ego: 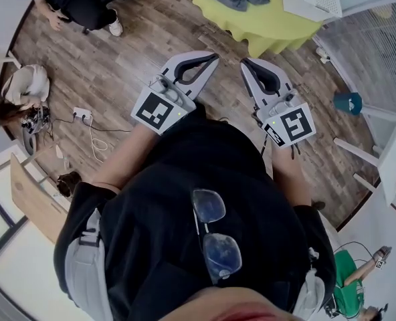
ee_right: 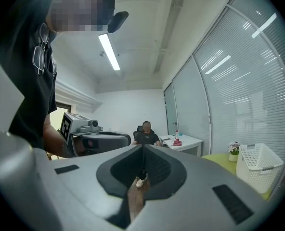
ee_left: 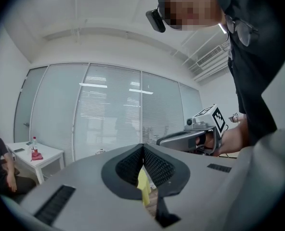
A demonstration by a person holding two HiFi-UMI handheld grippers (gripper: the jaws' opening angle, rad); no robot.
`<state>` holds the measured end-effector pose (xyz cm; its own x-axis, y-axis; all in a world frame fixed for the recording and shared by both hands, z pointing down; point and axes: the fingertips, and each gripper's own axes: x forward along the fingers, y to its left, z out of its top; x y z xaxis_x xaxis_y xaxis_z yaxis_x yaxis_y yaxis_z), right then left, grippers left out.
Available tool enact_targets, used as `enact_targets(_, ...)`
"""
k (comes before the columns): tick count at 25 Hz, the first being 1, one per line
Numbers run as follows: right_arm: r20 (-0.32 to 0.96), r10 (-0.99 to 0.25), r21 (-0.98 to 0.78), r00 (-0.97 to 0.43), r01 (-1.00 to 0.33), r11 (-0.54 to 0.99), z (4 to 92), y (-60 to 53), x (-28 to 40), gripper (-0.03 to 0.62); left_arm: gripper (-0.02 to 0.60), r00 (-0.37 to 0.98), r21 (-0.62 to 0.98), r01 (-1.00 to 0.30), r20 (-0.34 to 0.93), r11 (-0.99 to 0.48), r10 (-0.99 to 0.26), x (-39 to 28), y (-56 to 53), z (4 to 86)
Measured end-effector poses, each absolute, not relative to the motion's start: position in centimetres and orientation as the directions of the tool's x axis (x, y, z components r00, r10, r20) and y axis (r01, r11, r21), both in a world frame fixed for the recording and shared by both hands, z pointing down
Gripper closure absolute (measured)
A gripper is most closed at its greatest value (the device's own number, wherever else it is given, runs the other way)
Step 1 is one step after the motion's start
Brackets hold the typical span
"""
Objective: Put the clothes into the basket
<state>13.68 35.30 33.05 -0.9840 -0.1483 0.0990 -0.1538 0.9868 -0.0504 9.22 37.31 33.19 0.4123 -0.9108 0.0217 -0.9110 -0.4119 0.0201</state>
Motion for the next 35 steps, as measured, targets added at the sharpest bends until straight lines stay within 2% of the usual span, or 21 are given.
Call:
enact_targets(19, 0.163, -0.214, -0.016, -0.963, -0.219, 0.975, 33.7, 32.6, 0.4, 0.566, 0.571, 0.471, 0.060, -0.881, -0.004, -0.470, -0.882, -3.4, 34.4, 33.3)
enact_targets(35, 0.163, -0.196, -0.037, -0.967, -0.205, 0.978, 35.2, 27.4, -3.2, 0.566, 0.571, 0.419, 0.048, -0.907, 0.012, -0.418, -0.908, -7.7, 29.9, 34.2)
